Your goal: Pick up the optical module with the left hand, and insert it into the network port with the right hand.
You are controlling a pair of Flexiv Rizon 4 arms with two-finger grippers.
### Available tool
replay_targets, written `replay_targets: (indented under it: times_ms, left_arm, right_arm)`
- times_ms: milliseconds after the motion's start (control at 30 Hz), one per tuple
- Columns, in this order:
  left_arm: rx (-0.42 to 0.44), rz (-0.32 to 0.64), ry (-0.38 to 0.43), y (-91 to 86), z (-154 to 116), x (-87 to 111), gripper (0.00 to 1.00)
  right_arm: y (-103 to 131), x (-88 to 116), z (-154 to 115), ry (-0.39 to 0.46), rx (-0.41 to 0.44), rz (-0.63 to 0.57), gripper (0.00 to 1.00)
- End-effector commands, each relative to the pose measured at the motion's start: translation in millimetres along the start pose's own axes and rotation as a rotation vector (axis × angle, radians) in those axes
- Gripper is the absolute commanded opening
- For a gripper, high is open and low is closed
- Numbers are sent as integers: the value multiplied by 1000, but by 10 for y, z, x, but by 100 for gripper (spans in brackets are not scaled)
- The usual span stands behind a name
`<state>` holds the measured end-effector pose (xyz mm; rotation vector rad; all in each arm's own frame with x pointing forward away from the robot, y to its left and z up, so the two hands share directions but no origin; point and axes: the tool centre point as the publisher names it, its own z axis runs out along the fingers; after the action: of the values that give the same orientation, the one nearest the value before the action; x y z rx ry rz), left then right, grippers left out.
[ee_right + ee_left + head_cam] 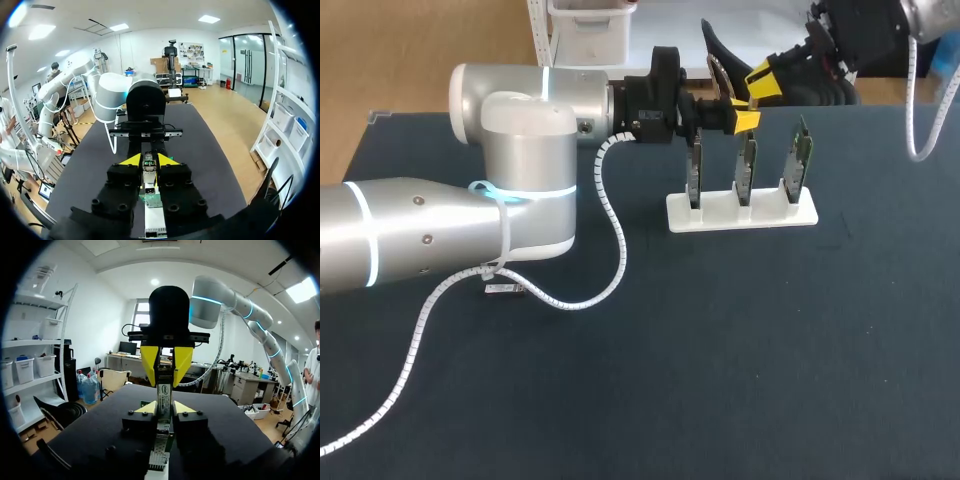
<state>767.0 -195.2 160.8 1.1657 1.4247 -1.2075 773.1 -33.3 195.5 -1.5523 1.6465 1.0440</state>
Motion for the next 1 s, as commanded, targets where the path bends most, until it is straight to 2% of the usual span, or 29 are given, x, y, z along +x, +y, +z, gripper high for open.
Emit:
replay_targets:
  times_ms: [33,267,467,633,833,933,1000]
  left_arm:
    - [2,0,3,9,7,-10,100]
    - [3,-20,17,19,-7,0,100]
    - [22,-46,87,39,-108,30,100]
    - [30,-28,150,21,-189,25,100]
    - [56,-51,336,69,-197,158,100]
    - [75,-40,401,74,-183,196,100]
    - [68,-25,416,75,-171,201,100]
  right_arm:
    - [-2,17,1,-2,1,-2,0]
    - [2,22,-27,-3,0,-7,0]
    - [6,-3,-36,-14,6,-27,0]
    - [12,1,-56,-19,11,-32,0]
    - [34,27,-72,-14,8,-35,0]
    - [37,40,-80,-12,7,-33,0]
    - [37,48,-86,-11,8,-31,0]
